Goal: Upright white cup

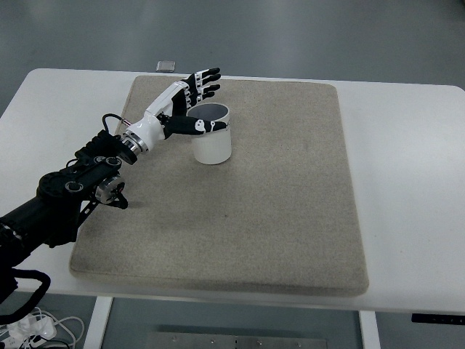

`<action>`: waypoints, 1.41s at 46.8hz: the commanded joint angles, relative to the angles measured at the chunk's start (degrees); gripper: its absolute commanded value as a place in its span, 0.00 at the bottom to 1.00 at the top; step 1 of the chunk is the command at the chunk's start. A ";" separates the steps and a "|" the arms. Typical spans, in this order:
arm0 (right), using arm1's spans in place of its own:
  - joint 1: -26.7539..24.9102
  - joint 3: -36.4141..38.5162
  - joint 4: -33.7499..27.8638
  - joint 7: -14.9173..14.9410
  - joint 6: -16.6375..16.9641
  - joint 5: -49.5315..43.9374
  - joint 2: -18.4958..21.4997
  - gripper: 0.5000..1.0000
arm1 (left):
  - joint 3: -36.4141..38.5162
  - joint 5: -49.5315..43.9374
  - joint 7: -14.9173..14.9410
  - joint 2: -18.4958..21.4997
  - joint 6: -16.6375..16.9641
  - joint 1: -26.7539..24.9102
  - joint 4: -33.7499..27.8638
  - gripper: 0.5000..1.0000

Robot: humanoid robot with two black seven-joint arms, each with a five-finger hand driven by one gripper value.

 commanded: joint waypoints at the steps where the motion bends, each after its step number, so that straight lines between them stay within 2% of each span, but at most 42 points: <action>1: 0.00 0.00 0.00 -0.01 0.00 0.07 0.00 0.90 | -0.74 -0.28 0.00 0.72 0.00 0.00 -1.23 0.98; 21: 0.00 0.00 0.00 -0.01 0.00 0.07 0.00 0.90 | -3.46 -2.74 0.00 3.62 0.09 -0.87 -4.83 0.98; 28: 0.00 0.00 0.00 -0.01 0.00 0.07 0.00 0.90 | -4.87 -6.25 0.00 5.73 0.53 -3.42 -4.05 0.98; 33: 0.00 0.00 0.00 -0.01 0.00 0.07 0.00 0.90 | -4.52 -12.13 0.00 6.08 0.79 -5.53 -1.07 0.98; 40: 0.00 0.00 0.00 -0.01 0.00 -0.02 0.00 0.90 | -3.90 -22.15 0.00 5.12 -0.08 -9.40 9.39 0.98; 44: 0.00 0.00 0.00 -0.01 0.00 -0.02 0.00 0.90 | -3.90 -24.62 0.00 3.72 -1.57 -10.45 13.26 0.98; 55: 0.00 0.00 0.00 -0.01 0.00 0.07 0.00 0.90 | -4.60 -26.64 0.00 1.60 -2.54 -10.54 13.71 0.98; 62: 0.00 0.00 0.00 -0.01 0.00 0.07 0.00 0.90 | -4.35 -36.38 0.00 1.60 -2.72 -10.98 13.80 0.98; 63: 0.00 0.00 0.00 -0.01 0.00 0.07 0.00 0.90 | -4.26 -37.79 0.63 1.69 -2.72 -10.98 13.80 0.98; 66: 0.00 0.00 0.00 -0.01 0.00 0.07 0.00 0.90 | -4.52 -40.96 6.24 1.86 -2.72 -11.07 13.89 0.98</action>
